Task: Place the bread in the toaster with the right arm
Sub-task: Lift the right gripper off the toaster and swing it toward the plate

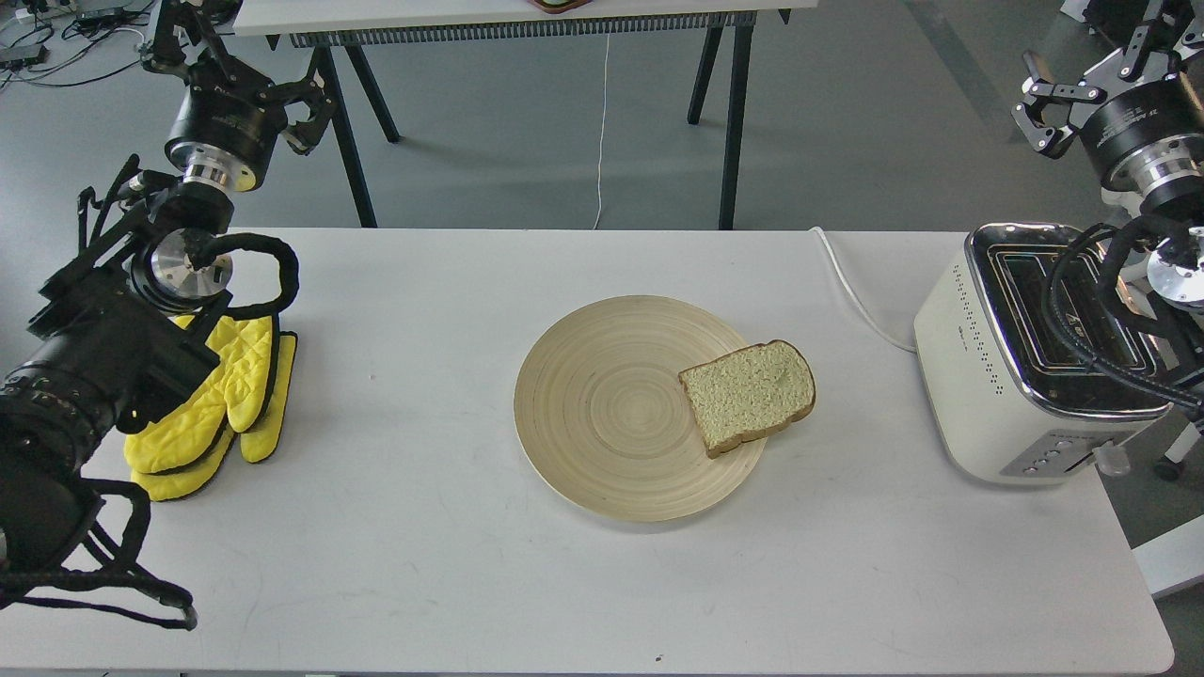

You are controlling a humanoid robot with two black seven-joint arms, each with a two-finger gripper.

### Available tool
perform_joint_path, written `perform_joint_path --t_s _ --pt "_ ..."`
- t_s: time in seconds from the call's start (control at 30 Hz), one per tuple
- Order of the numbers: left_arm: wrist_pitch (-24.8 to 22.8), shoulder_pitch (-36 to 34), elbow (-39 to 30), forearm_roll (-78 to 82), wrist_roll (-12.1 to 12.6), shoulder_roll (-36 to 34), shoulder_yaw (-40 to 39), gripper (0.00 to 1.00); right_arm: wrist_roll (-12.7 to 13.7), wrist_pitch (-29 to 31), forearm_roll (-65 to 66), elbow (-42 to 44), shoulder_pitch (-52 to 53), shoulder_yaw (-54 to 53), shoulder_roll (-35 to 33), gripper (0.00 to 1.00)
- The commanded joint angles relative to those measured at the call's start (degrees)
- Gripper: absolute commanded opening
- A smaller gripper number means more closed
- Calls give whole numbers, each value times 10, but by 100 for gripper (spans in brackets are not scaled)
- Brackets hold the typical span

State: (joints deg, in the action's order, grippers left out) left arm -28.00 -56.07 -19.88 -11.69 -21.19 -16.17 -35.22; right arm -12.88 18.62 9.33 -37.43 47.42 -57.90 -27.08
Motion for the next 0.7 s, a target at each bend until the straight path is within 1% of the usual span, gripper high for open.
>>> perform_joint_path --t_s 0.0,0.13,0.27,0.37,0.43,0.53,0.6,0.67 --pt "0 0 0 0 -4 1 1 100 0 2 0 -4 1 11 -1 100" --pt "0 0 2 0 -8 -3 1 100 -1 -2 8 -17 1 14 -1 100" --pt "0 0 2 0 -7 -2 1 100 -4 -16 13 -91 -8 60 -20 100" --pt "0 0 2 0 -8 -1 1 100 -5 -72 56 -157 -16 108 -76 100" --pt "0 0 2 0 -8 0 1 100 -7 -115 101 -219 -25 139 -104 100" --pt "0 0 2 0 -8 1 1 100 -7 -154 153 -294 -55 160 -122 100" --pt "0 0 2 0 -8 1 1 100 -7 -174 203 -326 -76 167 -133 99" --pt "0 0 2 0 -8 1 1 100 -7 -189 258 -354 -101 179 -129 99"
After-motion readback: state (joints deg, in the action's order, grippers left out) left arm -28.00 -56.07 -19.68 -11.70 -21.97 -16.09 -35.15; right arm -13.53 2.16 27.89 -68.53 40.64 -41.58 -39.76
